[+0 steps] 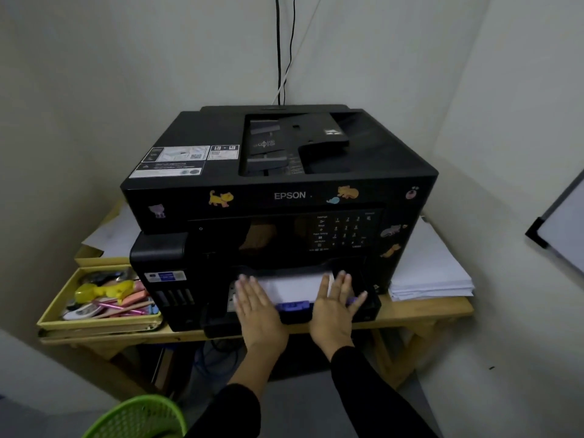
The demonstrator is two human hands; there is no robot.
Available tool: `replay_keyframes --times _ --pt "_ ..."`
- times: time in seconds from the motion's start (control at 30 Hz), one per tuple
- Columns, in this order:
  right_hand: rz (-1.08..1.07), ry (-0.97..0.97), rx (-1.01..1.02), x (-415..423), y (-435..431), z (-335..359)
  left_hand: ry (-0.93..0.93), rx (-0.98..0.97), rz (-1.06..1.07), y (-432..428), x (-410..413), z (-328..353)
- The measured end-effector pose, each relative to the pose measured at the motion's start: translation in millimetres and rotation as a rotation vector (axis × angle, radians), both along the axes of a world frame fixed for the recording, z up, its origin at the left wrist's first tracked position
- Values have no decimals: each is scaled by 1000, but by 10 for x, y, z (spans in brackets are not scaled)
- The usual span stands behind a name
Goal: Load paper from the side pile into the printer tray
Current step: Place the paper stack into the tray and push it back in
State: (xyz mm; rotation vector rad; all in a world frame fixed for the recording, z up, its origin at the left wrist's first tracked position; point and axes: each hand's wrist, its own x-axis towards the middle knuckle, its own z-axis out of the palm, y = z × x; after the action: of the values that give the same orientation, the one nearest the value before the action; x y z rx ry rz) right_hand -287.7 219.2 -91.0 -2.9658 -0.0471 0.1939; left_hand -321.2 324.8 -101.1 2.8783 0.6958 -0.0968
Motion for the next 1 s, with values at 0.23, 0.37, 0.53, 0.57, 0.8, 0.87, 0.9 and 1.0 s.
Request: replay_keyframes --times 0.23,0.37,0.53,0.57,0.8,0.87,0.9,1.0 --pt "-697 -65 886 -238 43 -98 -392 -958 861 -226 -160 82" --pt "-1025 117 1536 -171 108 30 -442 -1452 1061 -130 2 234" --pt "-1092 261 1868 -8 142 263 -431 -1672 823 -105 21 339" --pt "-1080 276 1895 15 145 303 -451 -1697 871 -108 33 403" --pt "-977 318 1998 325 118 465 -614 -1693 863 54 324 554" --pt "-962 328 1997 381 141 486 -644 -1729 870 84 410 550" --pt "-961 330 1988 390 162 487 -650 -1730 892 70 435 566" --pt "-974 315 1978 408 205 442 -655 -1697 975 33 494 577"
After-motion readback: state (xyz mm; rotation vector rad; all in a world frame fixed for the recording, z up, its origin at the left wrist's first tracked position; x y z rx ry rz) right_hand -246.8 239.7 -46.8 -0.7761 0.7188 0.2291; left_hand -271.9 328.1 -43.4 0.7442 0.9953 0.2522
